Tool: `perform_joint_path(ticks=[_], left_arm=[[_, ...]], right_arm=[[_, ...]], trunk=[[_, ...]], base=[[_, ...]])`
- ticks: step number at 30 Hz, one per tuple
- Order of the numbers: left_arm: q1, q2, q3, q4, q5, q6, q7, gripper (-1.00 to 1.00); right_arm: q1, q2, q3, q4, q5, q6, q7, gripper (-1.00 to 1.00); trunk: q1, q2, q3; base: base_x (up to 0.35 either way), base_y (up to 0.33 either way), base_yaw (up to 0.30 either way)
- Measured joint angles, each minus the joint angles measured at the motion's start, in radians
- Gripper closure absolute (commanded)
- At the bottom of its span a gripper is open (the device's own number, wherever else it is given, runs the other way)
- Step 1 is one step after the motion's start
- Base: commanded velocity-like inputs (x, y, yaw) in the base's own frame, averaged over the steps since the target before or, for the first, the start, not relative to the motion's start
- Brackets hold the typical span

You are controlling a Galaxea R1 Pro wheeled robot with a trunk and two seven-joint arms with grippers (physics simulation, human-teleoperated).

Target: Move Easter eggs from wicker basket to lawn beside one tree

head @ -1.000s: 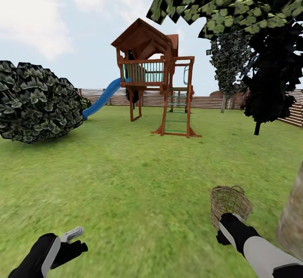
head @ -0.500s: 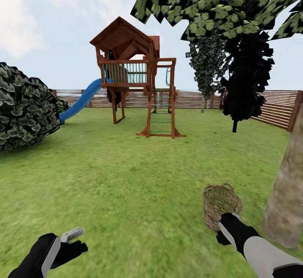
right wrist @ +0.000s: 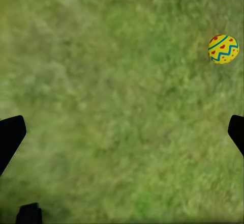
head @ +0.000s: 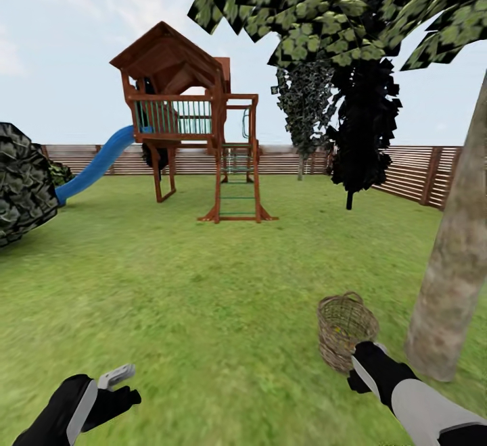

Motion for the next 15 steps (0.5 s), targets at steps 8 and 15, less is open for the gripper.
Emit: perform_joint_path(ticks=[8, 15], left_arm=[[0.000, -0.001, 0.000, 0.000, 0.000, -0.001, 0.001, -1.00], [0.000, -0.001, 0.000, 0.000, 0.000, -0.001, 0.001, -1.00]], right_arm=[[0.000, -0.003, 0.000, 0.000, 0.000, 0.000, -0.001, -1.00], [0.000, -0.002, 0.000, 0.001, 0.000, 0.000, -0.001, -1.00]], trunk=[[0.000, 0.000, 0.000], [0.000, 0.000, 0.003]], base=[[0.149, 0.314, -0.263], [0.191, 0.299, -0.290]])
